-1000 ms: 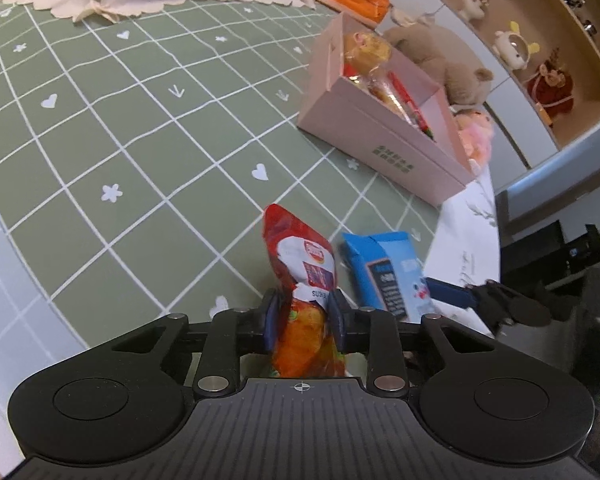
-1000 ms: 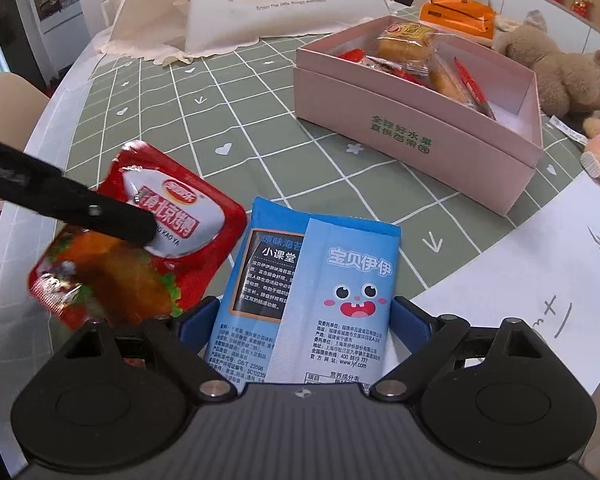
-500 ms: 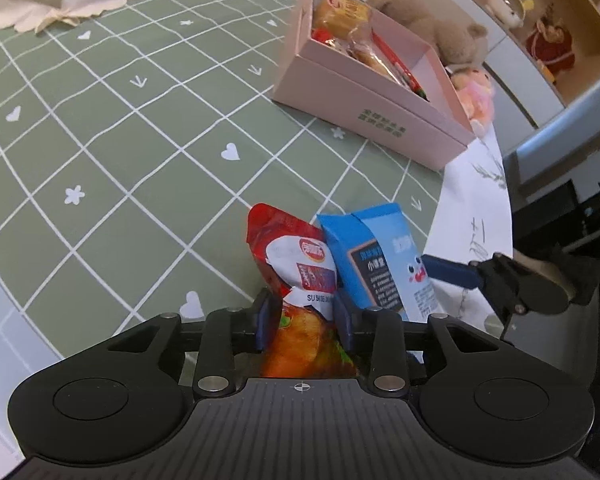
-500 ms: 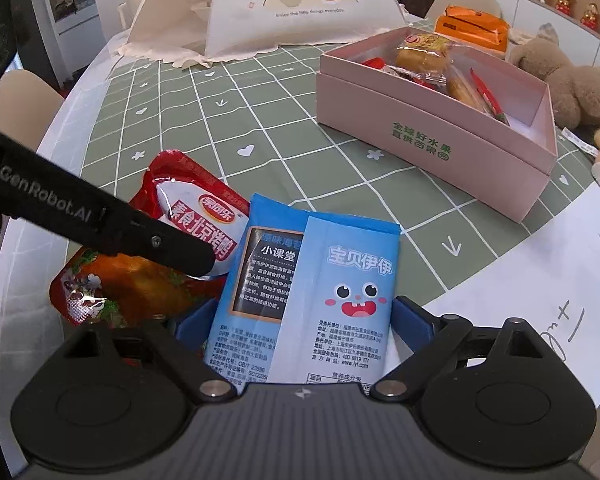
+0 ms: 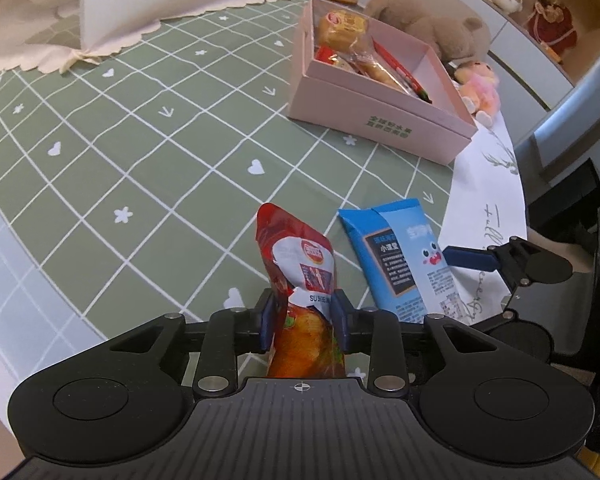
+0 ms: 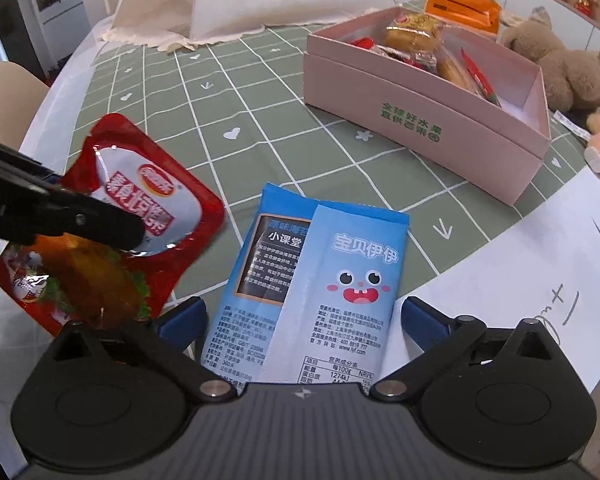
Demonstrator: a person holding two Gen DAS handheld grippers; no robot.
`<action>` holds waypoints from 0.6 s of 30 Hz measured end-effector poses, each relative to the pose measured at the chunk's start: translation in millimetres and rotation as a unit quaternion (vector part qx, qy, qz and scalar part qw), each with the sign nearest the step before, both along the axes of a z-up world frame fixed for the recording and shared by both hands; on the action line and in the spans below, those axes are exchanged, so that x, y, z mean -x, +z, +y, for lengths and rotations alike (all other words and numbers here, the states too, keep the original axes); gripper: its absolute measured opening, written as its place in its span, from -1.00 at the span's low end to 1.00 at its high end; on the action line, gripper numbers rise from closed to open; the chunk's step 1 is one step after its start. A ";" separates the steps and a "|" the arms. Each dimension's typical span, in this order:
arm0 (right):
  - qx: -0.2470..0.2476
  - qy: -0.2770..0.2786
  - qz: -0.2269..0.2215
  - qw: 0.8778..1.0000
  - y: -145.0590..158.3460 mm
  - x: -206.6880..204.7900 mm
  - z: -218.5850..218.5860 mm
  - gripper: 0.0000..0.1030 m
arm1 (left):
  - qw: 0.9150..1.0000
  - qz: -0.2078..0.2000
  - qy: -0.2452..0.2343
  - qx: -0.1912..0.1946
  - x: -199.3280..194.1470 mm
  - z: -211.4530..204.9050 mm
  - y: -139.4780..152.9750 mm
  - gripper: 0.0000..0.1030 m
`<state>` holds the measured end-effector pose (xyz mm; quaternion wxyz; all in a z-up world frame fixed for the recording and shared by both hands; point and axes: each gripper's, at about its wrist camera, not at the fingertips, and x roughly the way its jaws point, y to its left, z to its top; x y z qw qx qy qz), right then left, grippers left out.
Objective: Organize snacks
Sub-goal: 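Carry the chicken packet toward the pink box with the left tool while the right tool holds the blue packets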
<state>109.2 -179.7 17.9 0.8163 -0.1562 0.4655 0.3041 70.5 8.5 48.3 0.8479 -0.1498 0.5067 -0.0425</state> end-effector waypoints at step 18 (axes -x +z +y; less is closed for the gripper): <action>-0.023 -0.079 -0.030 0.996 67.9 12.2 -39.8 0.60 | 0.995 -0.036 -0.068 0.058 -6.7 -5.6 11.4 -0.48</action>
